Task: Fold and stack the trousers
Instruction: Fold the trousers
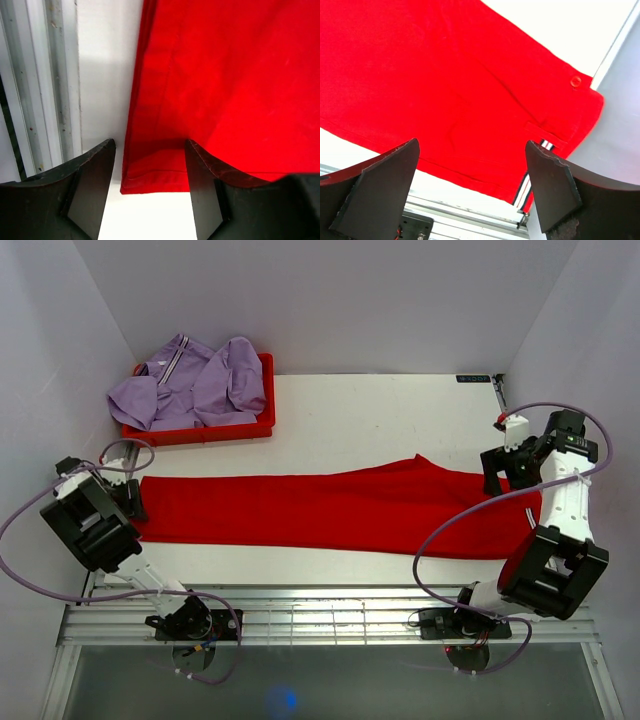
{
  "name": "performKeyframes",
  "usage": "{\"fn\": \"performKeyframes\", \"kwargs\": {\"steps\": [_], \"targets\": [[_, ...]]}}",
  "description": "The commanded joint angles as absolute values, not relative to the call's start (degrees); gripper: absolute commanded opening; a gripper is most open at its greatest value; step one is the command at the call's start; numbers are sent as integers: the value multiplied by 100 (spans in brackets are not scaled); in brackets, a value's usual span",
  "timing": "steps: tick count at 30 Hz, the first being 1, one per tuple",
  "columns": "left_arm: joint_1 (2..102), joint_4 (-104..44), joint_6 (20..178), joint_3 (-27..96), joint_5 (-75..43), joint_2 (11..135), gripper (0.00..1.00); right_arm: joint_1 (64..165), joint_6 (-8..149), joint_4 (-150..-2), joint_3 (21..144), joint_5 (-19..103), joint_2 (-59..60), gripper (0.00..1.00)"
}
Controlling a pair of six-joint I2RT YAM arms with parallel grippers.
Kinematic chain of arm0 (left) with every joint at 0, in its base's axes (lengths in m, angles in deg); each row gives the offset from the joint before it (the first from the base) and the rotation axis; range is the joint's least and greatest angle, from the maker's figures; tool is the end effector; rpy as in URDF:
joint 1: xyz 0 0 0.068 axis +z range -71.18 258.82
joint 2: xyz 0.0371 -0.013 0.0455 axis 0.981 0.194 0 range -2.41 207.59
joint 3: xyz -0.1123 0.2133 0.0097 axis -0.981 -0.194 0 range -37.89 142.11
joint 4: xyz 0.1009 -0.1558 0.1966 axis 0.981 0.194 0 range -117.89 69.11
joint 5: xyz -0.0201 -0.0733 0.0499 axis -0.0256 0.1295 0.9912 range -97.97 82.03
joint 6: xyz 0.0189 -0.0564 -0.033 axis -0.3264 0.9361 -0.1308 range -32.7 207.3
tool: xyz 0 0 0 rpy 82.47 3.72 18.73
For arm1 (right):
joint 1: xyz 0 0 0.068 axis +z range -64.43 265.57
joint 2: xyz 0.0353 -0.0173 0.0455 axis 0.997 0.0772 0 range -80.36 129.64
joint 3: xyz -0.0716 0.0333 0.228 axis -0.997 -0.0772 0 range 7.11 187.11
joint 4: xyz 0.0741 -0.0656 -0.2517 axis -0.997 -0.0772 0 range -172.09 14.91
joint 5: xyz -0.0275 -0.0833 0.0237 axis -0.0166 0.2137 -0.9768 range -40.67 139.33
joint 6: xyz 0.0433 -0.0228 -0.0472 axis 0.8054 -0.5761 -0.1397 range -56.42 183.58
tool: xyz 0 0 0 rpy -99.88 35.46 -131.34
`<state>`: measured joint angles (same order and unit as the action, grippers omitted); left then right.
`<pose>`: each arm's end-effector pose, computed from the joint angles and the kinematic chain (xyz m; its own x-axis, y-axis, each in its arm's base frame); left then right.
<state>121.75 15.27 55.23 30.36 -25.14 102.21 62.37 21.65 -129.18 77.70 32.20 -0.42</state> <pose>0.2612 0.2209 0.1105 -0.9348 -0.1768 -0.3082 -0.1359 0.9794 -0.1496 0.2792 -0.1022 0.2462 -0.7822 -0.3595 -0.5088 -0.3594 0.9275 -0.1028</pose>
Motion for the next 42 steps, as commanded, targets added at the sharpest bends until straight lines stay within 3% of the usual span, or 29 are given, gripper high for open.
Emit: {"fn": "performKeyframes", "kwargs": {"steps": [1, 5, 8, 15, 16, 17, 28, 35, 38, 42], "targets": [[12136, 1386, 5469, 2646, -2476, 10138, 68, 6202, 2315, -12941, 8041, 3439, -169, 90], [12136, 1280, 5566, 2478, -2510, 10244, 64, 6140, 2526, -12757, 8041, 3447, -310, 90], [12101, 1298, 5601, 2442, -2660, 10332, 52, 6123, 2570, -12686, 7998, 3439, -363, 90], [12100, 1560, 5917, 2775, -3047, 10543, 16, 6123, 2394, -12932, 8015, 3272, -293, 90], [12126, 1640, 5952, 2863, -3134, 10526, 3, 6123, 2377, -12976, 8015, 3263, -293, 90], [12196, 1815, 5996, 2969, -3291, 10482, 0, 6123, 2342, -12994, 7998, 3263, -301, 90], [12882, 3793, 5426, 5796, -3856, 10148, 0, 6123, 2016, -13003, 7506, 3149, -486, 91], [12900, 4513, 5092, 6668, -3996, 9849, 0, 6114, 1972, -13108, 7444, 3035, -346, 92], [12752, 5127, 4802, 6915, -4583, 9631, 0, 6114, 1937, -13196, 7426, 2938, -284, 92], [11971, 5235, 4775, 6295, -5173, 8778, 0, 6079, 1937, -13240, 7356, 2938, -126, 92]]}}
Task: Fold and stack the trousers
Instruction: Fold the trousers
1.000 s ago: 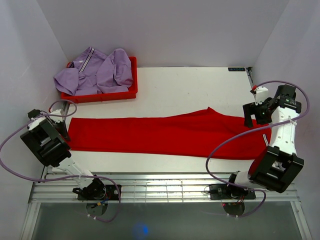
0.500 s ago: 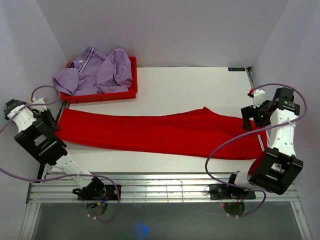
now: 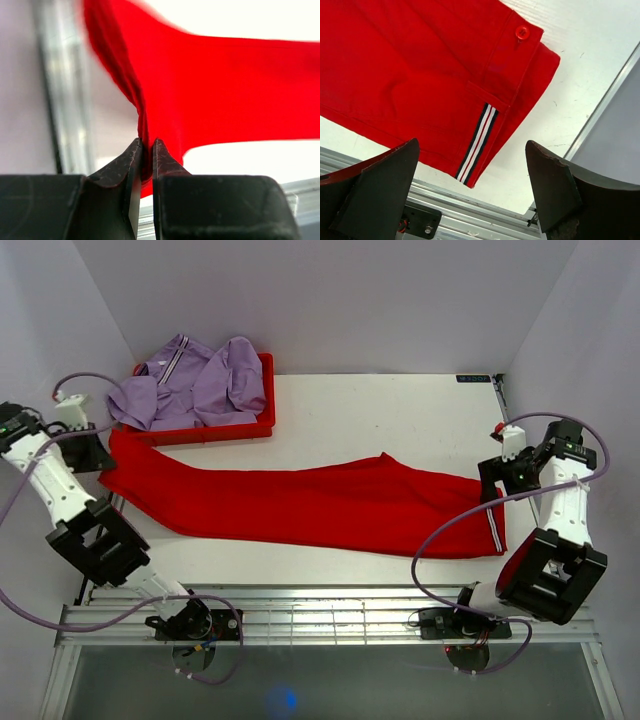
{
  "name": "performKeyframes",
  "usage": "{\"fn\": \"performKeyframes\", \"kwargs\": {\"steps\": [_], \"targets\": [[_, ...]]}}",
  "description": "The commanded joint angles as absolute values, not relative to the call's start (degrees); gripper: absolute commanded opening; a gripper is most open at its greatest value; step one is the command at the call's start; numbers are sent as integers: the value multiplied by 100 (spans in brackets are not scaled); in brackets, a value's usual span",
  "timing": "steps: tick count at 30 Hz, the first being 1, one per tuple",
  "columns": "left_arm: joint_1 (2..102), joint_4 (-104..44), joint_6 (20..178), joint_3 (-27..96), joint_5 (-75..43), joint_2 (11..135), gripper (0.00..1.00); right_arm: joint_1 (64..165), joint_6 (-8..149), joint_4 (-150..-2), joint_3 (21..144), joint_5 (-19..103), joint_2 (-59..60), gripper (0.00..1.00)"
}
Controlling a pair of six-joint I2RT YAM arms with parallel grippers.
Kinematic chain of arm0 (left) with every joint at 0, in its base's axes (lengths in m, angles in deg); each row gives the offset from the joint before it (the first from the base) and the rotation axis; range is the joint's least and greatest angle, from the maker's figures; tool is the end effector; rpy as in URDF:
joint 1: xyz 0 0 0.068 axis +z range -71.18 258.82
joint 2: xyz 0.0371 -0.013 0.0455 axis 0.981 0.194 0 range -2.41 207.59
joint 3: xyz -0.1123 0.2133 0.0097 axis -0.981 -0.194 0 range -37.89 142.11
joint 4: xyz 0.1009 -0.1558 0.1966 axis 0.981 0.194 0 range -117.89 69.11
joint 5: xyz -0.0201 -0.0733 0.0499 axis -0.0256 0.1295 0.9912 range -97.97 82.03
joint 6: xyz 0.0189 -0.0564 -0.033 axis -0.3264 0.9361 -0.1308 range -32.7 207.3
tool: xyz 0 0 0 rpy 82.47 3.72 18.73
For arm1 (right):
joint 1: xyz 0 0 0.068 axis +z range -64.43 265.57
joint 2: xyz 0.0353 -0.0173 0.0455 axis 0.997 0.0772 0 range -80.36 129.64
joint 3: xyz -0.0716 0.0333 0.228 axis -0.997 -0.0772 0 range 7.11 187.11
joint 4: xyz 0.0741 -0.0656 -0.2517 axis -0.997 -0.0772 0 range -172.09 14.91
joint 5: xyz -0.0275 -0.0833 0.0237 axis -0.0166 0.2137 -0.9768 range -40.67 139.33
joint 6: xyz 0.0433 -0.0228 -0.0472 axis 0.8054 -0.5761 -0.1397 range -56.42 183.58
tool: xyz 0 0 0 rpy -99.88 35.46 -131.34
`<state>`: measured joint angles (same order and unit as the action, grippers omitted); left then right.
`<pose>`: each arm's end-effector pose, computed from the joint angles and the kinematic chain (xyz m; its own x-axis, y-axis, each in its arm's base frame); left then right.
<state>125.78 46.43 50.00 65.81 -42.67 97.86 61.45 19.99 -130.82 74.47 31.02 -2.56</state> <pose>0.2620 0.2349 0.3038 -0.8000 -0.1268 -0.5865 0.0140 0.9732 -0.2295 0.2654 -0.1001 0.2373 -0.7922 -0.3625 -0.4909 -0.3787 0.9229 -0.0704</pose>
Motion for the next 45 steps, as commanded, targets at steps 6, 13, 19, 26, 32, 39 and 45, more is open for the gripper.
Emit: {"fn": "performKeyframes", "kwargs": {"steps": [6, 13, 19, 26, 32, 39, 45], "targets": [[10028, 4130, 6740, 5151, -5674, 7811, 0, 5895, 1929, -13433, 7303, 2885, 181, 93], [8176, 1424, 9870, 3472, -5535, 7231, 0, 5745, 1823, -13574, 7320, 2876, 349, 94], [6182, 147, 11269, 2873, -3617, 7238, 0, 5692, 1823, -13697, 7391, 2868, 463, 95], [5079, -635, 12227, 2531, -2301, 7607, 0, 5683, 1841, -13697, 7216, 2982, 498, 96], [4665, -837, 12623, 2442, -1808, 8283, 0, 5674, 1867, -13706, 7136, 3043, 463, 96], [4261, -1216, 12685, 2311, -1931, 8653, 0, 5674, 1867, -13723, 7154, 3140, 489, 96], [4129, -1365, 12659, 2153, -1852, 8671, 0, 5674, 1858, -13758, 7110, 3061, 542, 96]]}}
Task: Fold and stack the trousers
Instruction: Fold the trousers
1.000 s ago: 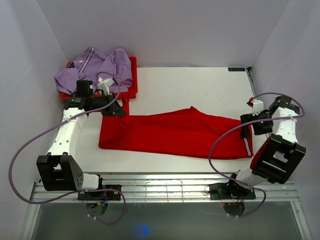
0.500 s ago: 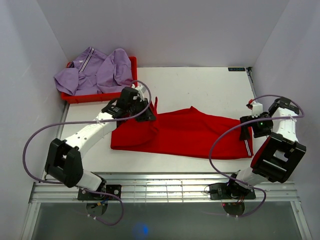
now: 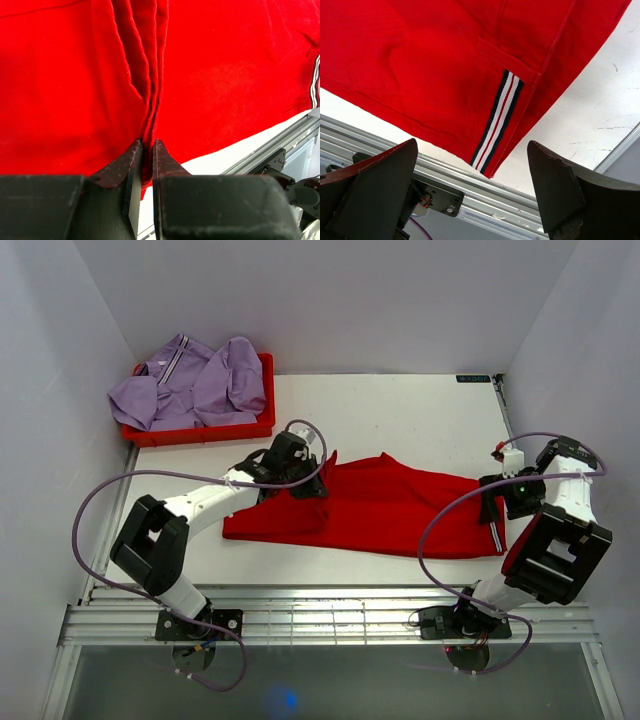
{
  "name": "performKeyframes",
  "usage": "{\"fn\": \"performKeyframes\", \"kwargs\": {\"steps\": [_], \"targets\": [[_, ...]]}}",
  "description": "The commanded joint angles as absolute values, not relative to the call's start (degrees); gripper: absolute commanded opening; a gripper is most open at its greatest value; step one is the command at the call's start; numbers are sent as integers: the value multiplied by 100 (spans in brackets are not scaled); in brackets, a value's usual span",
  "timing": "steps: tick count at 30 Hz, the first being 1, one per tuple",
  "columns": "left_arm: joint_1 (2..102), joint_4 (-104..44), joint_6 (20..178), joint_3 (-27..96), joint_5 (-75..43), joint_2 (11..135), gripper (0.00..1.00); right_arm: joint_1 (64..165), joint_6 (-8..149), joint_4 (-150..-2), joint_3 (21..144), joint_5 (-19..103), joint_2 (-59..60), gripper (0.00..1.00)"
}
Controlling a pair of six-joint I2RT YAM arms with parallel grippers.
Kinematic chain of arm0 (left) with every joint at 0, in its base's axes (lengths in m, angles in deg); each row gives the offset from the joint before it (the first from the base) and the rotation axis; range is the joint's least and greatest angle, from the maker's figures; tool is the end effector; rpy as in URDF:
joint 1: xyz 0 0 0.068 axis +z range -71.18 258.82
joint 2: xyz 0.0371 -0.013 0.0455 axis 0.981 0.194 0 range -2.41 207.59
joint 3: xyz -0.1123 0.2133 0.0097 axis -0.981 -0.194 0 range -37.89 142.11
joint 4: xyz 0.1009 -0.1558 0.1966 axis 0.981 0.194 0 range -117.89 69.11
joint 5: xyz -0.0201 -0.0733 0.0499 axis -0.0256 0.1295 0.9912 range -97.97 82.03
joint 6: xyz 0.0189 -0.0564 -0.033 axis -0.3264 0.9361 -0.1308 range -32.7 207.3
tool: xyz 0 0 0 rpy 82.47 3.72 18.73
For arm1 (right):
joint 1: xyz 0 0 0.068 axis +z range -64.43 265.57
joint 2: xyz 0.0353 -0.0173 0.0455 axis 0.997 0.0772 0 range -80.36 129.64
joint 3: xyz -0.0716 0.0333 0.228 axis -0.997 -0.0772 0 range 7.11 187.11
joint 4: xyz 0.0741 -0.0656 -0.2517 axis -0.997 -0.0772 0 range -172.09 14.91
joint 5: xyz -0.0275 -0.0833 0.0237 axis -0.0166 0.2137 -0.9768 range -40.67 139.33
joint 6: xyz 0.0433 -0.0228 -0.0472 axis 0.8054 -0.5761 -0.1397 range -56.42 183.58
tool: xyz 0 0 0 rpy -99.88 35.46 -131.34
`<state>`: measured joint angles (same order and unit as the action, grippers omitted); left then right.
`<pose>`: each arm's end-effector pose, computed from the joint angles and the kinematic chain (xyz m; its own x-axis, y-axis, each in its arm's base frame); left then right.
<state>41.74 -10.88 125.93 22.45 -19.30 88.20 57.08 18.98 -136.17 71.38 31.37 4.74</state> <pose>0.2799 -0.2250 0.1745 -0.8933 -0.0922 -0.4399 0.1790 0.8248 -0.5363 0.2517 -0.1174 0.1848 -0.9113 -0.2654 -0.3147 -0.3151 0.9416 0.1186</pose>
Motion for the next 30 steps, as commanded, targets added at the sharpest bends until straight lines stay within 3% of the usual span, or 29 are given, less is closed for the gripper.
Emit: {"fn": "performKeyframes", "kwargs": {"steps": [1, 3, 5, 8, 10, 11, 13, 15, 19, 26, 30], "targets": [[4129, -1435, 12668, 2126, -1878, 8688, 0, 5674, 1858, -13776, 7092, 3052, 542, 96], [4120, -1497, 12685, 2065, -1930, 8767, 3, 5674, 1849, -13793, 7075, 3043, 534, 95], [4085, -1550, 12668, 2056, -2036, 8811, 13, 5674, 1841, -13793, 7048, 3043, 525, 95], [4015, -1568, 12554, 2091, -2193, 8882, 53, 5674, 1832, -13837, 7101, 2991, 507, 93], [4014, -1463, 12449, 2196, -2256, 8812, 63, 5674, 1849, -13890, 7188, 2772, 464, 93], [4014, -1427, 12230, 2240, -2291, 8751, 74, 5692, 1902, -13899, 7241, 2684, 402, 95], [4014, -1209, 11957, 2310, -2291, 8462, 81, 5736, 2025, -13960, 7513, 2201, 332, 99], [4084, -1128, 11561, 2241, -2352, 8180, 84, 5928, 2304, -13873, 7741, 1676, 191, 91], [4330, -944, 10990, 1889, -2861, 7451, 84, 6858, 3146, -13031, 7787, 1417, -99, 60], [5323, -592, 9900, 1652, -4688, 7571, 84, 8931, 4256, -11483, 7987, 1628, 548, 38], [5544, -513, 9618, 1485, -5394, 8072, 80, 9470, 4511, -11017, 8357, 1829, 1314, 32]]}}
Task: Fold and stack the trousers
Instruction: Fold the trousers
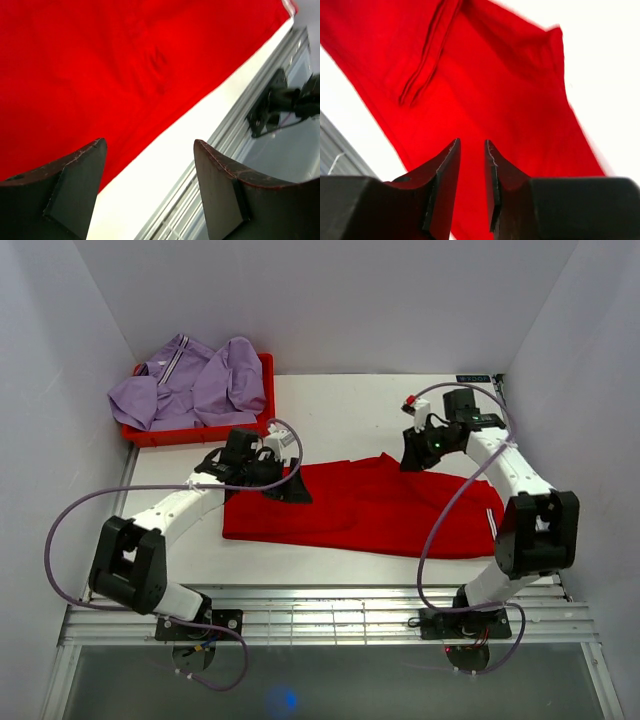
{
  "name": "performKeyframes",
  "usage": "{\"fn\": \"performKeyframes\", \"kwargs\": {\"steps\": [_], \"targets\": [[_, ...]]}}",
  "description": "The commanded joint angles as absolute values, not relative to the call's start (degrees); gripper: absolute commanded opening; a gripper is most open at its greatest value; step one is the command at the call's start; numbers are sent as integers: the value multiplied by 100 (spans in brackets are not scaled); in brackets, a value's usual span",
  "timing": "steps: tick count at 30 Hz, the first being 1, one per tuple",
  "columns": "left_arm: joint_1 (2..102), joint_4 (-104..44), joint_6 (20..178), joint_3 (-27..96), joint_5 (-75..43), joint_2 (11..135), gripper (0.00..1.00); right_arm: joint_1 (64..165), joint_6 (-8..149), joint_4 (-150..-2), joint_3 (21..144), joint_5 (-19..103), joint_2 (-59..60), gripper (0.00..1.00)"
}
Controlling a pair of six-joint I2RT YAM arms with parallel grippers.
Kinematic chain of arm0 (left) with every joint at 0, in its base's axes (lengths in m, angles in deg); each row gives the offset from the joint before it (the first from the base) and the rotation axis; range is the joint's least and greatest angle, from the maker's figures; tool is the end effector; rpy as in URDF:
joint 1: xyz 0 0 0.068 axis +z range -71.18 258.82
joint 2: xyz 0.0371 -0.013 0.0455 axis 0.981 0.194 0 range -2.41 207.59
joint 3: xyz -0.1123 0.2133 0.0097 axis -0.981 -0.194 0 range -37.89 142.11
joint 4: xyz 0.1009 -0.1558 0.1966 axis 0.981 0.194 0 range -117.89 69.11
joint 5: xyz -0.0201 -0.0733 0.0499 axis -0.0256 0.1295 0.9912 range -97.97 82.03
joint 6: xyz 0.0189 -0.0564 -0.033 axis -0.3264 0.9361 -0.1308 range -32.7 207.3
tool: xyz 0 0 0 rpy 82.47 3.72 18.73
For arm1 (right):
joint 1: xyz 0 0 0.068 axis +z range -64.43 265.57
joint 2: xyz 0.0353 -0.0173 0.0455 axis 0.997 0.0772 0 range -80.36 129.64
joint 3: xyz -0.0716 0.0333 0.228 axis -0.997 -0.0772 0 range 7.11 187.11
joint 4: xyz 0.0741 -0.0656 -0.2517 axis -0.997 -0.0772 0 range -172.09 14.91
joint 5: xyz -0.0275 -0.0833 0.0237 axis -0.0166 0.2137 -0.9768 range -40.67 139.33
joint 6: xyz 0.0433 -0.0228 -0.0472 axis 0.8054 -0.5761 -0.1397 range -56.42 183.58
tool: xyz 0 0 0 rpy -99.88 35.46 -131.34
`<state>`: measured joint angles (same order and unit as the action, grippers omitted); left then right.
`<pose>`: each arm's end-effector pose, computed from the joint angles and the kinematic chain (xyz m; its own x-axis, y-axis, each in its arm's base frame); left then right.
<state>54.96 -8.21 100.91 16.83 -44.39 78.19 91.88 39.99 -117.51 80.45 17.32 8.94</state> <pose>0.2795 -0.1591 0.2003 -0.8007 0.1470 -0.5808 0.5322 0.6198 -0.5768 0.3362 0.0663 0.2300 -0.6277 -0.4108 -0.6612 -0.6774 0.7068 0.2038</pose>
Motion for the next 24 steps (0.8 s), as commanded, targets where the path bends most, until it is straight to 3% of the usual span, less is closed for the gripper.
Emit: {"fn": "performKeyframes", "kwargs": {"steps": [1, 5, 9, 19, 21, 24], "targets": [[5552, -487, 9539, 1467, -5394, 8134, 80, 9549, 4565, -10886, 8410, 1987, 1446, 31], [5561, -399, 9363, 1423, -5184, 8459, 80, 9787, 4785, -10226, 8682, 2708, 2157, 31], [5553, -372, 9205, 1493, -4920, 8811, 79, 10016, 4610, -10629, 9411, 3034, 2888, 31], [5553, -126, 9117, 1572, -4314, 9479, 76, 10455, 4144, -10683, 9413, 4088, 3697, 37], [5553, -82, 9143, 1529, -4207, 9523, 75, 10456, 4135, -10481, 9386, 4456, 3724, 34], [5553, -47, 9161, 1432, -4006, 9550, 69, 10447, 4380, -10033, 9517, 5175, 3829, 13]]}}
